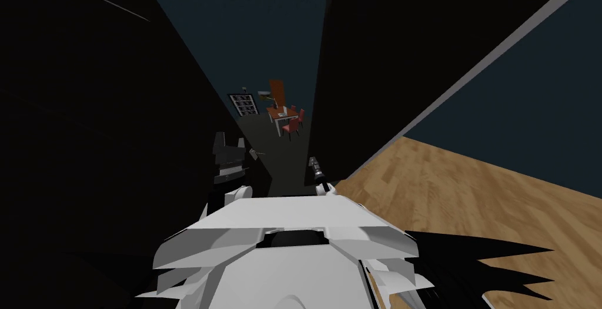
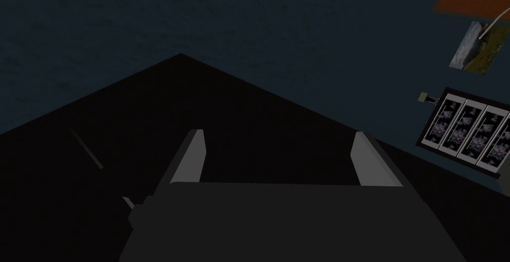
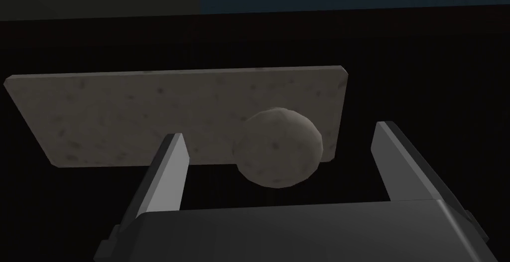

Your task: Push the door open

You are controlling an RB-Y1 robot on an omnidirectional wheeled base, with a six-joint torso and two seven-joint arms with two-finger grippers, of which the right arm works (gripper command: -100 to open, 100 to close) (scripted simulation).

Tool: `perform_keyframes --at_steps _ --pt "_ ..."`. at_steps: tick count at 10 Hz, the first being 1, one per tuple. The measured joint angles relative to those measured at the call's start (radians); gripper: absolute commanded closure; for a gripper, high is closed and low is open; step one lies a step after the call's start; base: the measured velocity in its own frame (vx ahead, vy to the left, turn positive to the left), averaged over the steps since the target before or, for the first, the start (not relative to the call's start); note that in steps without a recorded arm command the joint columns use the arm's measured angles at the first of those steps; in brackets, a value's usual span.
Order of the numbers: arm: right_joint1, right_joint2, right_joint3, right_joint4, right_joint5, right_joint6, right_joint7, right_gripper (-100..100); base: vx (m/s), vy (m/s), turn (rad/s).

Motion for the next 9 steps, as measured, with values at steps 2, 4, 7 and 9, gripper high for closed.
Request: perform_keyframes --at_steps 2,4,7,9 --pt "-0.001 -0.001 0.000 -0.001 0.000 0.000 0.000 100 -0.032 -0.004 0.008" --pt "0.001 -0.001 0.001 0.001 0.001 0.003 0.000 100 -0.011 -0.002 -0.003" --pt "0.020 -0.005 0.001 -0.019 0.000 0.018 0.004 100 0.116 -0.018 -0.043" --pt "-0.002 -0.022 -0.017 0.027 -0.011 -0.004 0.012 100 0.205 -0.002 -0.086"
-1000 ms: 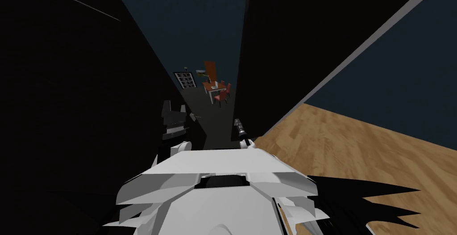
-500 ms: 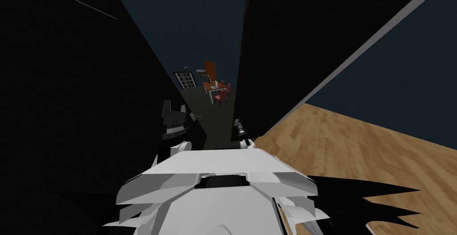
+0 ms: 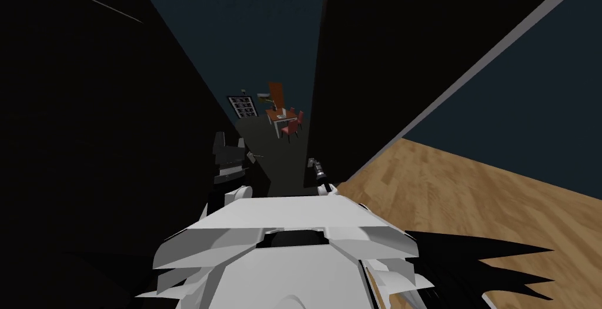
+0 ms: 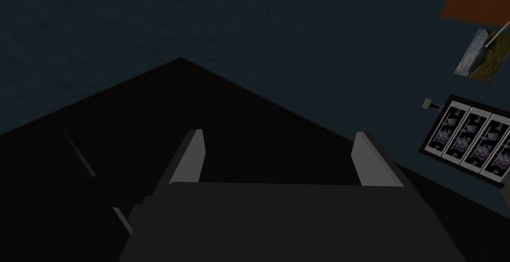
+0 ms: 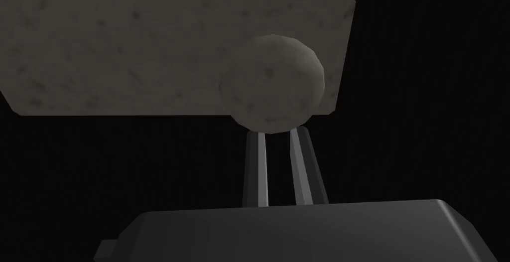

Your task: Push the door open

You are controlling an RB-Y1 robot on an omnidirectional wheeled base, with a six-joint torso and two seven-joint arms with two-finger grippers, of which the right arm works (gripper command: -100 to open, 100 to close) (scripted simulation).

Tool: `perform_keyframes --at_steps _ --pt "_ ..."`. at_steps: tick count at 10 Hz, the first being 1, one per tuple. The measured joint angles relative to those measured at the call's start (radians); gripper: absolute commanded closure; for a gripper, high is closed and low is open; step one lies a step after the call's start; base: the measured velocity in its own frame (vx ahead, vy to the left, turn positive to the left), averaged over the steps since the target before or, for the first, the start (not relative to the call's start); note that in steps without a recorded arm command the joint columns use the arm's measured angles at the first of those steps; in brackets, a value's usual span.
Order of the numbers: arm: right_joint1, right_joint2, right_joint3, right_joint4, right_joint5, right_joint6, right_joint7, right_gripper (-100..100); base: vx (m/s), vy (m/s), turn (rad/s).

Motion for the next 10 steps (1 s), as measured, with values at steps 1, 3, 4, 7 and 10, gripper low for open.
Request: perform_keyframes --at_steps 1,3,4,7,10 --pt "0.007 -0.007 -0.011 -0.021 -0.006 0.004 0.007 -100 -0.078 0.029 -0.073" --pt "0.002 -0.008 -0.011 -0.022 -0.008 0.009 0.004 -100 -0.221 0.031 -0.014" --pt "0.002 -0.006 -0.010 -0.024 -0.009 0.011 0.001 -100 -0.242 0.040 -0.036" --pt "0.006 0.015 -0.006 -0.045 -0.012 0.029 -0.007 -100 -0.290 0.053 -0.040" --pt "0.002 0.021 -0.007 -0.041 -0.015 0.033 -0.009 -100 0.055 0.017 0.014"
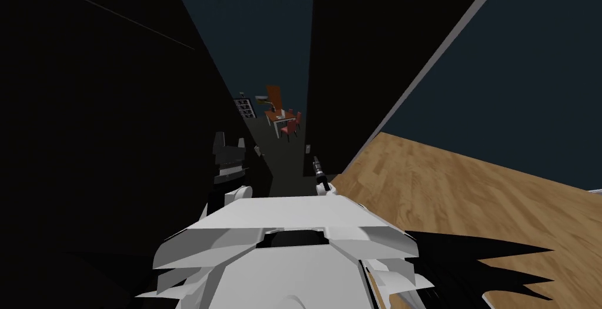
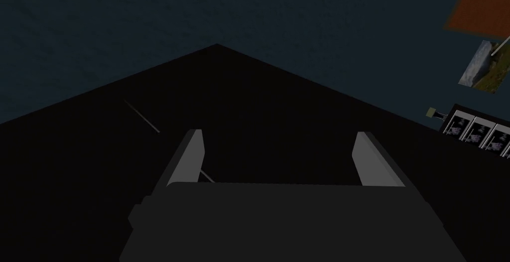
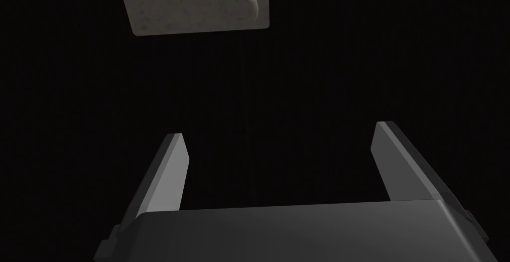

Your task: Push the door open

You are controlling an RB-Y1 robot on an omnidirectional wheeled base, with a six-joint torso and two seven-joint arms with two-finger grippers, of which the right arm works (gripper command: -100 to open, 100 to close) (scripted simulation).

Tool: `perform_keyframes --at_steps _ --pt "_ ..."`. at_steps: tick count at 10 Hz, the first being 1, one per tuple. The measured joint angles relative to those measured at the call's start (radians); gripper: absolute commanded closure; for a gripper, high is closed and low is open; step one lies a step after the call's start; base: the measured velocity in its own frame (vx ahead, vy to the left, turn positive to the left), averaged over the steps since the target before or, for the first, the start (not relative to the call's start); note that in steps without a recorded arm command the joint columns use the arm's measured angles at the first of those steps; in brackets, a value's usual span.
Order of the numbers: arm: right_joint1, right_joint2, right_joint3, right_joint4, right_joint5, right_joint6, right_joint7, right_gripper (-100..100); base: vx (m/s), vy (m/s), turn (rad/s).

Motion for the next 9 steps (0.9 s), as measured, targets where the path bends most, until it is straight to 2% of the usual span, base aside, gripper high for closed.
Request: perform_keyframes --at_steps 2,5,9 --pt "0.003 -0.009 -0.002 -0.005 -0.001 -0.001 0.003 -100 0.201 0.040 0.023" --pt "0.000 -0.016 -0.008 0.010 -0.004 -0.018 0.006 -100 0.221 0.027 0.031" --pt "0.005 -0.006 -0.016 0.014 -0.008 -0.032 0.011 -100 0.213 0.033 0.024"
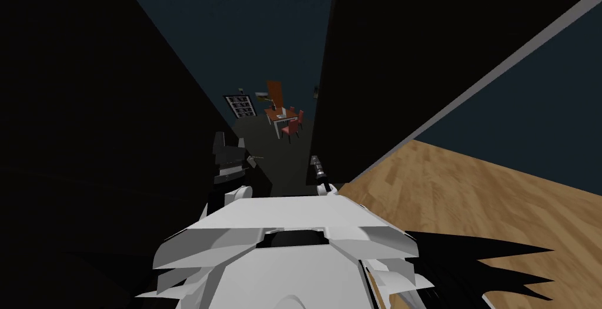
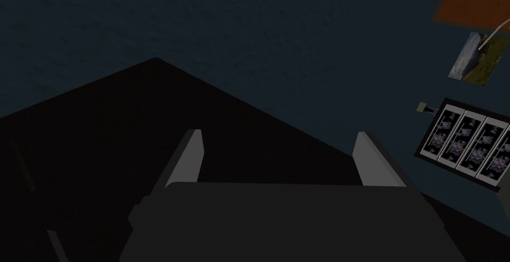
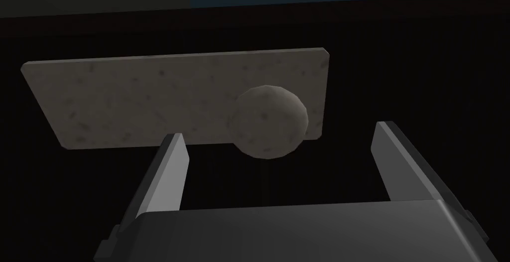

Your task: Push the door open

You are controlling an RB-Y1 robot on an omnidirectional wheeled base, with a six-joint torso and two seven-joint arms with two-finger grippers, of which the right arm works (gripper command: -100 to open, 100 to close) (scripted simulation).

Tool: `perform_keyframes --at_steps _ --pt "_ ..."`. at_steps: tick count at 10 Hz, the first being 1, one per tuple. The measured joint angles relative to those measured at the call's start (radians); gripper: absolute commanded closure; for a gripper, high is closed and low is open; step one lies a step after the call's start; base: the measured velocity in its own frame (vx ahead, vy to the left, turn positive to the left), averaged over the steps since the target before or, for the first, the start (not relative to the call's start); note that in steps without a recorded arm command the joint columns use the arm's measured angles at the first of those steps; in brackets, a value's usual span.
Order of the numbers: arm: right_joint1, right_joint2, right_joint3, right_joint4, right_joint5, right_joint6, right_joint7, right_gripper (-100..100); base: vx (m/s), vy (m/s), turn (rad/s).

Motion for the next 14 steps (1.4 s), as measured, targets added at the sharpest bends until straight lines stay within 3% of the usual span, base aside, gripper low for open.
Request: perform_keyframes --at_steps 1,2,8,10,12,14 --pt "0.001 0.008 -0.002 0.001 -0.001 -0.004 0.002 -100 0.071 0.005 -0.009" --pt "0.002 0.009 -0.002 0.001 -0.001 -0.006 0.003 100 -0.015 0.003 0.009" --pt "0.003 0.008 -0.001 0.003 0.000 -0.002 0.003 100 0.005 0.000 -0.008" --pt "0.018 0.006 0.002 -0.007 0.001 0.010 0.007 100 0.161 0.006 -0.068" --pt "-0.005 0.000 -0.008 0.029 -0.004 -0.004 0.013 100 0.172 0.018 -0.047" --pt "0.003 -0.014 -0.016 0.002 -0.007 0.000 0.016 100 0.211 -0.017 -0.203"
